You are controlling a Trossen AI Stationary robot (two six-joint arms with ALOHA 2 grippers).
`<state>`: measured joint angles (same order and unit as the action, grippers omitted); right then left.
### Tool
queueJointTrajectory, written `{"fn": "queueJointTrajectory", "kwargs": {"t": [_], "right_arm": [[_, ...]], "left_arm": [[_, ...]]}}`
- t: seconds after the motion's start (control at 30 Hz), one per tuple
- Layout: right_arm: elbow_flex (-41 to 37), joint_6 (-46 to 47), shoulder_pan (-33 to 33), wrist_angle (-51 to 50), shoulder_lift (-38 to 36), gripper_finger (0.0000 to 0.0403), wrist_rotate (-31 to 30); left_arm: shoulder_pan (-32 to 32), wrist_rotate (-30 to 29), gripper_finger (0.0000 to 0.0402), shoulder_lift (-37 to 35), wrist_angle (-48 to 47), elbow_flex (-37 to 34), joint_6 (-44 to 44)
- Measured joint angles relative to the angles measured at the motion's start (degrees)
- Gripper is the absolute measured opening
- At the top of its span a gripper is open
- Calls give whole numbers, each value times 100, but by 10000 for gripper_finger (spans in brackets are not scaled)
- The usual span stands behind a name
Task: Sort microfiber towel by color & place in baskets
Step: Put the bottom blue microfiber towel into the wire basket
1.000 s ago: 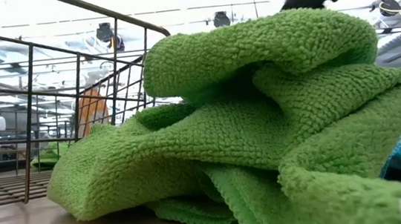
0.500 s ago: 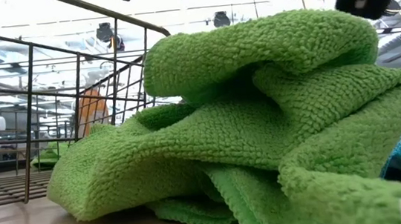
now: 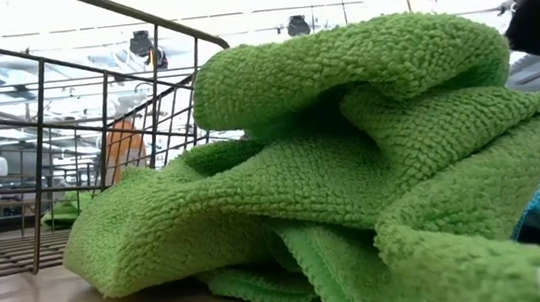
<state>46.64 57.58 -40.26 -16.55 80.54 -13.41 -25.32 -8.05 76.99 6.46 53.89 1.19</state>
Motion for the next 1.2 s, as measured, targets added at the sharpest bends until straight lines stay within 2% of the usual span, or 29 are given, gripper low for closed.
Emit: {"fn": "queueJointTrajectory", "kwargs": {"t": [0.17, 0.3, 0.53, 0.73, 0.83, 1.0, 1.2], "right_arm": [[460, -506, -117, -57, 573, 15, 151], [1072, -931, -112, -582, 1063, 59, 128], [2164, -1259, -108, -2308, 1953, 196, -206], [2532, -1778, -187, -2609, 2375, 327, -1040], [2524, -1635, -187, -2672, 2458, 369, -1052], [2415, -1491, -185, -2689, 2633, 387, -887], [2401, -1539, -182, -2685, 2956, 361, -722]], "left_arm": [[-22, 0, 29, 0, -2, 0, 1], [-22, 2, 29, 2, -4, 0, 4], [-33, 0, 29, 179, -9, 0, 4], [-33, 2, 29, 291, -9, 0, 2], [-33, 2, 29, 291, -7, 0, 2], [-33, 2, 29, 291, 1, 0, 0], [-33, 2, 29, 291, 17, 0, -2]]}}
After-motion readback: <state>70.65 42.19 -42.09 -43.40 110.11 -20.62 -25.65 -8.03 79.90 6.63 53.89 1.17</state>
